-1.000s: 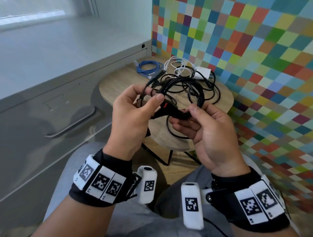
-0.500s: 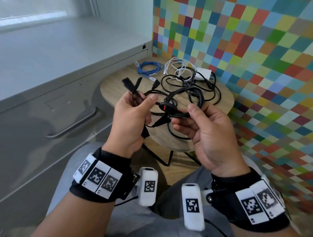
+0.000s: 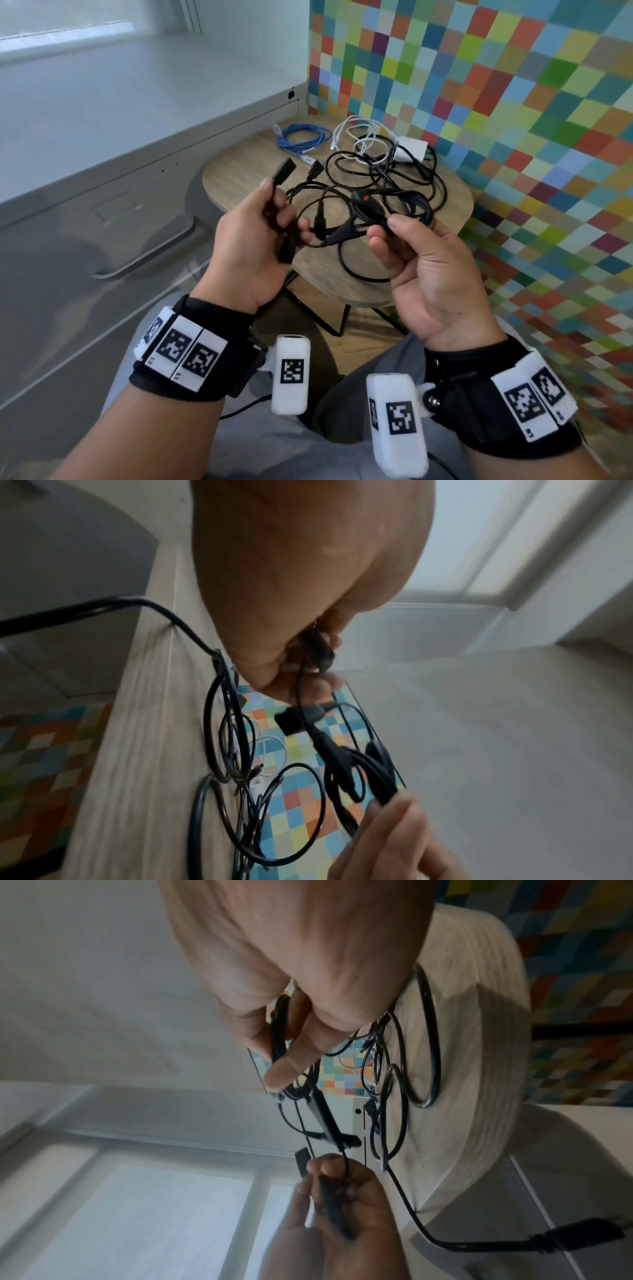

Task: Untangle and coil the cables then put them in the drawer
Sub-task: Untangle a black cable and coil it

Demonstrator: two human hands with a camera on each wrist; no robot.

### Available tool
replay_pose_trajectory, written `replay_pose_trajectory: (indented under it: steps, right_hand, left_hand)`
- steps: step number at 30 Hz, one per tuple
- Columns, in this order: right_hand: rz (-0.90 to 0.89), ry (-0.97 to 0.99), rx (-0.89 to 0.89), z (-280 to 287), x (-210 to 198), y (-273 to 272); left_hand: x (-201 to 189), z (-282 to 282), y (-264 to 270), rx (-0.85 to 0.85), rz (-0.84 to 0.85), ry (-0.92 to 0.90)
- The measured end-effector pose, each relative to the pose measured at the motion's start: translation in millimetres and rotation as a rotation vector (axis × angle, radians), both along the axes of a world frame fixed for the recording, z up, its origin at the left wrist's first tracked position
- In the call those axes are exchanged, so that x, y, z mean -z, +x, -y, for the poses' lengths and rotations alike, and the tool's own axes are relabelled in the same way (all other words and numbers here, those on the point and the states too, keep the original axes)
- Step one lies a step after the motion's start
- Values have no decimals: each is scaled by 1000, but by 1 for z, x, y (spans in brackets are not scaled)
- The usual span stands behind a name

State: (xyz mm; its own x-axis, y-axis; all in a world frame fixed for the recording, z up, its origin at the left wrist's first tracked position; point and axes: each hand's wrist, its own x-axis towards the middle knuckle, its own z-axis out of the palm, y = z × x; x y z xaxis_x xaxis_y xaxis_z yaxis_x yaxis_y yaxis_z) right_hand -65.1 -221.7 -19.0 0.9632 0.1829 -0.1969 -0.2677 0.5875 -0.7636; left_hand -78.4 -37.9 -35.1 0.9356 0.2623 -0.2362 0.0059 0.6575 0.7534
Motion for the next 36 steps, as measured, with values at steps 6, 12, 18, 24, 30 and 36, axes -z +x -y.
replay_pose_trajectory:
  steps: [6, 12, 18, 24, 30, 36]
  right_hand:
    - [-26, 78, 158, 11, -2, 9]
    - [-55, 189, 225, 15, -1, 15]
    - [115, -61, 218, 23, 8, 21]
    - [400, -538, 10, 19, 14, 11]
    - [465, -628, -181, 5, 13, -5]
    - [376, -518, -222, 0, 11, -10]
  left_hand:
    - [5, -7, 1, -27, -85, -5]
    - [8, -4, -5, 281, -101, 265]
    - [-2, -14, -18, 485, 242, 462]
    - [-37, -8, -37, 256, 457, 728]
    - [-42, 15, -37, 125, 357, 1044]
    - [-39, 5, -33, 171, 190, 1195]
